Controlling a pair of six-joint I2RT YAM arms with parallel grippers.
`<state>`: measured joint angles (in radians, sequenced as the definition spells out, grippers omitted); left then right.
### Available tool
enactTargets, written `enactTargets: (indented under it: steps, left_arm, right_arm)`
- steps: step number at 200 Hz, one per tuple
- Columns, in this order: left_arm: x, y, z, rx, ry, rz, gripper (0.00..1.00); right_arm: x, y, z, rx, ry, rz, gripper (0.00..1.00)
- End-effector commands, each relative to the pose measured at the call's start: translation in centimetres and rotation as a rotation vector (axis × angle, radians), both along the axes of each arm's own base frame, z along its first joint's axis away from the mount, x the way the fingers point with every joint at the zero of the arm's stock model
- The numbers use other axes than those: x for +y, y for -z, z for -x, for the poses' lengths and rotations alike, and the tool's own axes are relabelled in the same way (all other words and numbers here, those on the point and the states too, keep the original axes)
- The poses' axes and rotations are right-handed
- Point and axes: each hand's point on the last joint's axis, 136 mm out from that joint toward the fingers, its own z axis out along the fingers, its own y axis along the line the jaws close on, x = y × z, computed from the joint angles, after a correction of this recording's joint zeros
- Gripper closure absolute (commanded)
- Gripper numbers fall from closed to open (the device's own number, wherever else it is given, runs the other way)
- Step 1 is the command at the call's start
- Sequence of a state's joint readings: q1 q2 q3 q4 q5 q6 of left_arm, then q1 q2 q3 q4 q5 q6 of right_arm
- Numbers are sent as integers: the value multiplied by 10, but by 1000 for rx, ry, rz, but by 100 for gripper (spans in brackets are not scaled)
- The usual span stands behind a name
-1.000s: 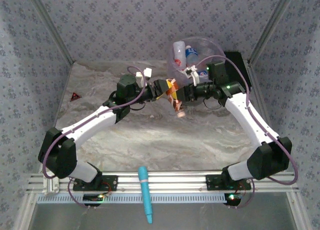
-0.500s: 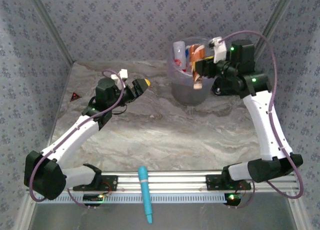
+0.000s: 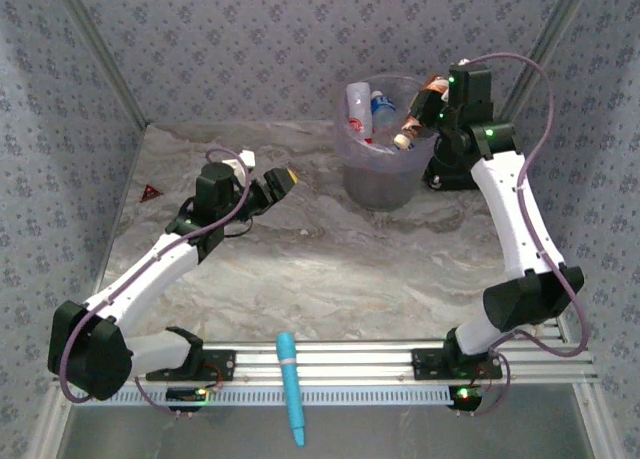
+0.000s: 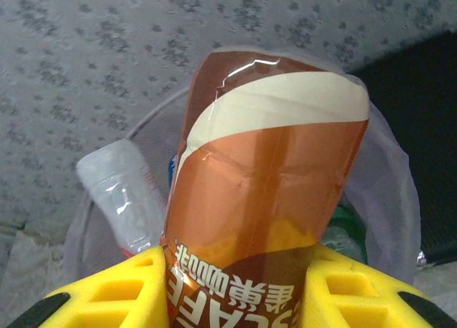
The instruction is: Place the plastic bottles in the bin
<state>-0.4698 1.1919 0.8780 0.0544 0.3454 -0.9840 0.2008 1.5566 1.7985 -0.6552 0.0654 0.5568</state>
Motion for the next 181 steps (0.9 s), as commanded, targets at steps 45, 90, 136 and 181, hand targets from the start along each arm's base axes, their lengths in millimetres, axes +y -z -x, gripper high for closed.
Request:
enactTargets:
  steps: [45, 90, 136, 181]
  left_arm:
    - [15, -11, 5, -42, -35, -15, 24]
    - [14, -10, 3, -40, -39, -10, 24]
    - [15, -9, 3, -41, -39, -16, 24]
    - [15, -5, 2, -36, -41, -23, 24]
  right_arm:
    - [-15, 11, -3, -23, 184, -44, 65]
    - [-17, 2, 2, -35, 171, -7, 42]
    - [-25, -13, 10, -20, 138, 70, 27]
    - [-32, -19, 2, -36, 92, 103, 41]
